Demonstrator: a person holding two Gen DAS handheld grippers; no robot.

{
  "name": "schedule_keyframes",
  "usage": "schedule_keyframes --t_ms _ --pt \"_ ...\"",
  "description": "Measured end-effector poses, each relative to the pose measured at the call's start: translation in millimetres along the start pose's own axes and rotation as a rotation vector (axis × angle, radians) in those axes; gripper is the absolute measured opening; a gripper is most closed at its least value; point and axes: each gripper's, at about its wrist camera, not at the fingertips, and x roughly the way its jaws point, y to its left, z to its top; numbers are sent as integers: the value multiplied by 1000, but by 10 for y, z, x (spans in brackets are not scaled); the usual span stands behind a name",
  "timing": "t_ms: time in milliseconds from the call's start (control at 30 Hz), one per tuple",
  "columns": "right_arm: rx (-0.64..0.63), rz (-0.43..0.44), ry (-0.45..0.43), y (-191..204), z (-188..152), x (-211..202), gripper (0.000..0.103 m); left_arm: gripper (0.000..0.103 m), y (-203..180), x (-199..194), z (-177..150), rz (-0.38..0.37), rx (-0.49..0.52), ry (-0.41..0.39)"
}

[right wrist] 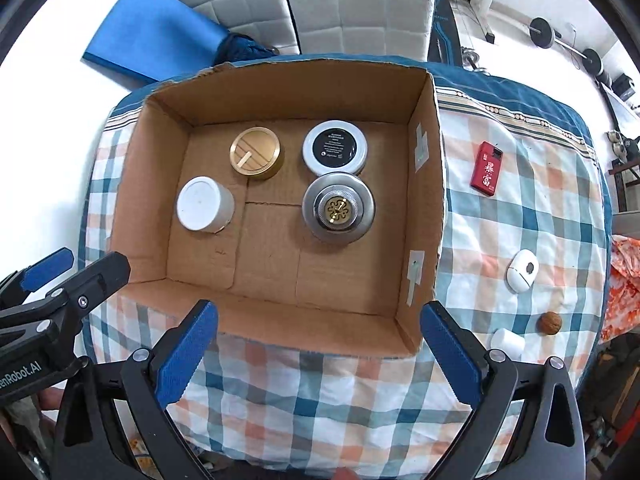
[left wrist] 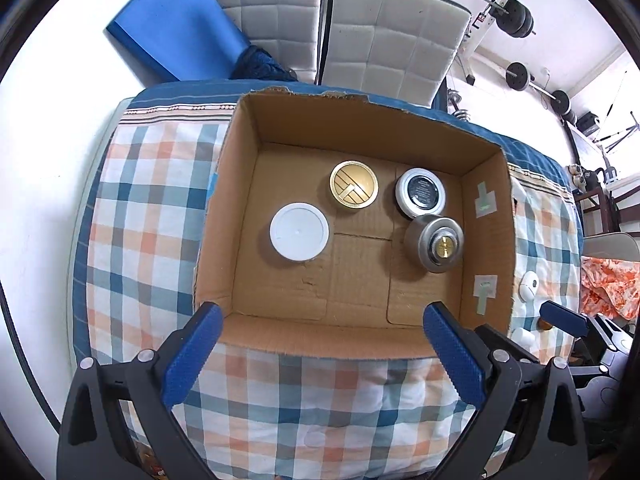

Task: Organize rigid objects
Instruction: 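Grasp the white cylinder with the left tool while the right tool grasps the walnut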

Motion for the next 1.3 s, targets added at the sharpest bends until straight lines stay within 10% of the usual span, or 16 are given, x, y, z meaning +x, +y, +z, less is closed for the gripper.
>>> schedule_keyframes --t_ms 300,533,900,1300 --pt "38 40 -34 -313 -194 -247 103 103 -391 -249 -123 -13 33 -53" --pt "176 -16 -22 -1296 -454 -333 103 103 -1368 -95 -251 -54 191 -23" --pt "501 -83 69 -3229 -1109 34 103 103 -2967 848 -800 -96 409 128" --pt "590 -32 145 -4030 -1413 728 96 87 -3745 1977 -1158 -46 505 299"
